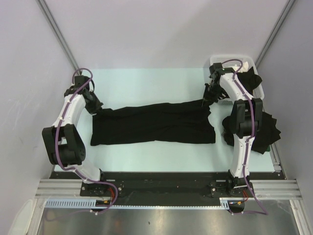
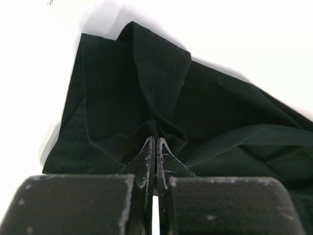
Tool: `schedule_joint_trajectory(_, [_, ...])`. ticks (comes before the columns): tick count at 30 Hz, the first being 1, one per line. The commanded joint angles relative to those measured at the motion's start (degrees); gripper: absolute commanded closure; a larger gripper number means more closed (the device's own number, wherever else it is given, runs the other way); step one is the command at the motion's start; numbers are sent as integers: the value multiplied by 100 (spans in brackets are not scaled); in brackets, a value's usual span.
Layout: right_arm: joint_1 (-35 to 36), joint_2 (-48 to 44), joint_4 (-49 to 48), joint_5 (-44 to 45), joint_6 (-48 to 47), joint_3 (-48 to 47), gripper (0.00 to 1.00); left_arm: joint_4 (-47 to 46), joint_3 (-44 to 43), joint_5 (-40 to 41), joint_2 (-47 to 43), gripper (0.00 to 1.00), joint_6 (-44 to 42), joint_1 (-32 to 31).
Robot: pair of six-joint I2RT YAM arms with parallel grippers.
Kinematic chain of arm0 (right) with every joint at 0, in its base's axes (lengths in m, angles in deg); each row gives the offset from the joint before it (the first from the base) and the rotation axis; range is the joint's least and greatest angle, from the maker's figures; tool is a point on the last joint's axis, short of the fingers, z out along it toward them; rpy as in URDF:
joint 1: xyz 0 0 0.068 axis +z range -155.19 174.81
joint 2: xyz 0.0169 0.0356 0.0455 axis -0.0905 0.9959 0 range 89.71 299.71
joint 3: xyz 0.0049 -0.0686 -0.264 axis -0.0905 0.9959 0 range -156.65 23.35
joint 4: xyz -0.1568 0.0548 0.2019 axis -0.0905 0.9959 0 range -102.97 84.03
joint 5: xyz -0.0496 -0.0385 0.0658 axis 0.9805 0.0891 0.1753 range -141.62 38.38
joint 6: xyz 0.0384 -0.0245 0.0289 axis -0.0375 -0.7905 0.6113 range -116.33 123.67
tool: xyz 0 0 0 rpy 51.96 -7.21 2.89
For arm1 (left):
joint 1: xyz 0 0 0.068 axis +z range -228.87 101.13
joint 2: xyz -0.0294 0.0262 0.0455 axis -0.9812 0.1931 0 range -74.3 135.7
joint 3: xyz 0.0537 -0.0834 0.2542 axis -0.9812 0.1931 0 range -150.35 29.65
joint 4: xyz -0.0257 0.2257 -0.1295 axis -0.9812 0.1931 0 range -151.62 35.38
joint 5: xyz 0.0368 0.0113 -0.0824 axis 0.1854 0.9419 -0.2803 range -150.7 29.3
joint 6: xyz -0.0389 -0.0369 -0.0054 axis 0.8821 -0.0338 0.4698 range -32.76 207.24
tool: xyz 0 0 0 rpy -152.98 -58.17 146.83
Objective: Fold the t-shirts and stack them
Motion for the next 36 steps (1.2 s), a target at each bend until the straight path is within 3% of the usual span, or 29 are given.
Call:
schedule_joint_trajectory(1, [-21, -329, 248, 59, 143, 13, 100, 193, 16, 56, -321, 100, -158, -34])
schedule_joint_trajectory(6, [-12, -303, 344, 68, 152, 110, 100, 431, 51, 608, -321, 100, -167, -26])
schedule_joint_trajectory(21, [-4, -250, 380, 15, 73, 461, 100, 484, 104, 970, -84, 100, -175, -17])
schedule_joint_trajectory(22, [-4, -241, 397, -2, 65, 461, 97, 475, 104, 961, -75, 100, -184, -17])
schedule_joint_trajectory(24, [-21, -215, 441, 24, 56, 400, 76, 484, 104, 979, -57, 98, -175, -17])
schedule_joint_trajectory(26, [-13, -206, 476, 59, 47, 295, 64, 519, 69, 996, -5, 91, -167, -17])
schedule_joint_trajectory(27, [-13, -180, 494, 77, 47, 251, 60, 519, 60, 1005, 4, 72, -140, -17])
schedule_joint_trajectory(29, [-4, -171, 529, 147, 38, 76, 57, 502, 25, 987, 39, 58, -114, -17])
schedule_joint_trajectory(34, [-21, -101, 643, 428, 3, -434, 52, 519, -142, 1022, 84, 42, -79, -17])
schedule_joint_trajectory(36, [-21, -57, 687, 533, 3, -724, 51, 502, -238, 988, 84, 42, -70, -17])
